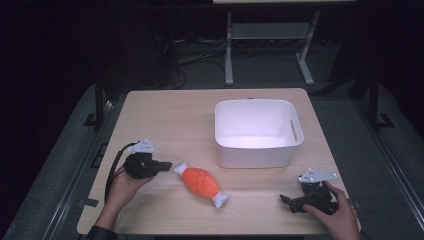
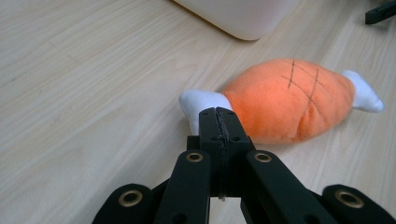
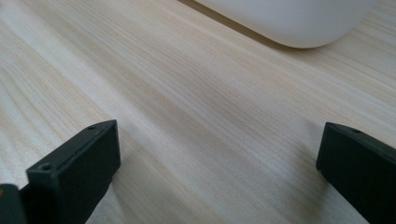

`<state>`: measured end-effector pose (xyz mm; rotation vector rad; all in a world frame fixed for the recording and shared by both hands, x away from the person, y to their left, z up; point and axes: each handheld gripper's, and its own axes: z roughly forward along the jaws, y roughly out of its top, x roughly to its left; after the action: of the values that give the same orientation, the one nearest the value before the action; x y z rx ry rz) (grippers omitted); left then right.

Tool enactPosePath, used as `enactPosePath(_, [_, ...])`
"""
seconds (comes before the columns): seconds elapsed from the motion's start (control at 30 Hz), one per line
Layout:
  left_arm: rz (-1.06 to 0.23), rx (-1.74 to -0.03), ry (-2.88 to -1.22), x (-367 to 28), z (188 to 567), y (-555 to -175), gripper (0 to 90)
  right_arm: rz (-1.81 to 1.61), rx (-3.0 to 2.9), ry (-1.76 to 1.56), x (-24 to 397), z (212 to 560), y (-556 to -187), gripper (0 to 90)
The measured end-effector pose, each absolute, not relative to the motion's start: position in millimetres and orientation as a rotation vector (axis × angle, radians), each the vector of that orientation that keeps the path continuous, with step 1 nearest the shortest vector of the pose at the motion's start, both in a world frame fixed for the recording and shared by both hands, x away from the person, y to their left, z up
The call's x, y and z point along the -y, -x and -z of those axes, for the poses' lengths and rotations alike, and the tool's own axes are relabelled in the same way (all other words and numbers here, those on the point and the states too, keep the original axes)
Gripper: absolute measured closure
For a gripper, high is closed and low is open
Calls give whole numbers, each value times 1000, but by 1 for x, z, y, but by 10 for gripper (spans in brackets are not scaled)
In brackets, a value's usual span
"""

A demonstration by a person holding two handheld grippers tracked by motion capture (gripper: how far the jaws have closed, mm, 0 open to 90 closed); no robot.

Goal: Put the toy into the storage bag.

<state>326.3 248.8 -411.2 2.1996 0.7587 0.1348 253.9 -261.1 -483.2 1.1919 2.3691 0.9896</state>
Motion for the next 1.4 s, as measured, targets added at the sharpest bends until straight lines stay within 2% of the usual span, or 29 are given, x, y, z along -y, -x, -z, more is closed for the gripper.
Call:
enactPosePath(0.4, [-127, -725, -2194, -230, 412, -349, 896, -990, -2369, -1192, 261, 483, -254, 0])
enactPosePath(0.83, [-95, -683, -2229, -202, 428, -374, 896, -990, -2369, -1192, 261, 483, -254, 0])
enactPosePath(1.4, [-63, -670, -2336, -196, 438, -372, 896, -989, -2370, -1190, 261, 483, -254, 0])
